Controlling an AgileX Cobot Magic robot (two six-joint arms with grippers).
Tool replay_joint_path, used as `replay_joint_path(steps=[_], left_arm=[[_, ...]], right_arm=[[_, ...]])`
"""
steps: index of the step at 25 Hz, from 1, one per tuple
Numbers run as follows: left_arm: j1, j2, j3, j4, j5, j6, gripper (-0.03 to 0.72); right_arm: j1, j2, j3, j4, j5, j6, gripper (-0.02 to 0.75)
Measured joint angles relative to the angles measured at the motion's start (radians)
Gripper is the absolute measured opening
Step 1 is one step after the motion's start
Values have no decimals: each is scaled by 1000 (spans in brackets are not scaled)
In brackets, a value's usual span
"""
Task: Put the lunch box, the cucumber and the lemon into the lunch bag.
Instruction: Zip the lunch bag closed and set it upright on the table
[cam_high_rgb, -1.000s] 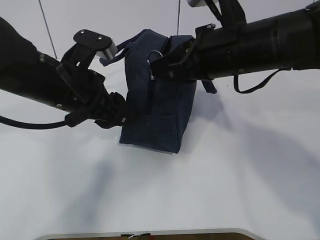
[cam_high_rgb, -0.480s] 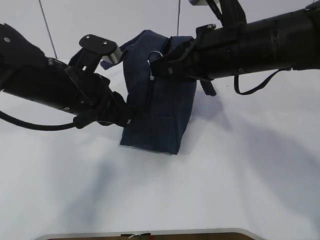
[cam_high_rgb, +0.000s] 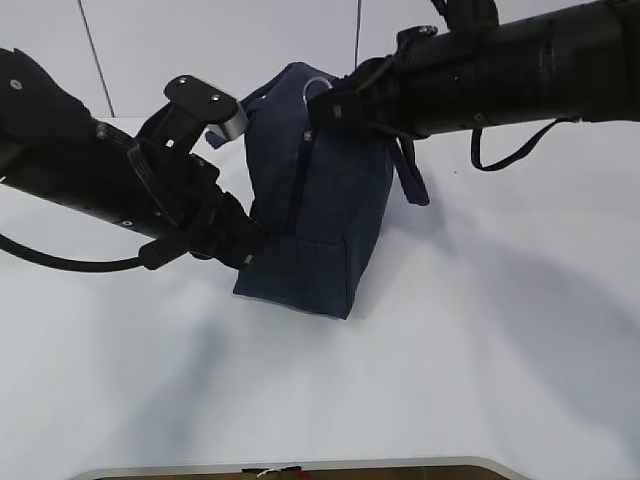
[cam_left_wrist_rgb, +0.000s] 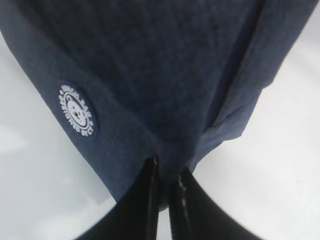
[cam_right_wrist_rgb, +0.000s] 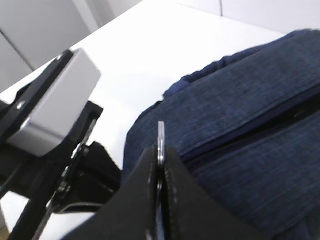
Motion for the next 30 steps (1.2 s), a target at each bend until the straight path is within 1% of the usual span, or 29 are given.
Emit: replay_joint_path(steps=[4, 15, 20, 30], left_arm=[[0, 0, 0, 2, 0, 0, -3], [0, 2, 0, 5, 2, 0, -4], [0, 2, 0, 0, 4, 0, -4], [0, 2, 0, -72, 6, 0, -3]], right_arm=[[0, 19, -18, -2, -36, 0, 5], [0, 97, -109, -24, -61, 1, 5], [0, 97, -114, -32, -28, 28, 5], [0, 97, -115, -55, -29, 35, 5]])
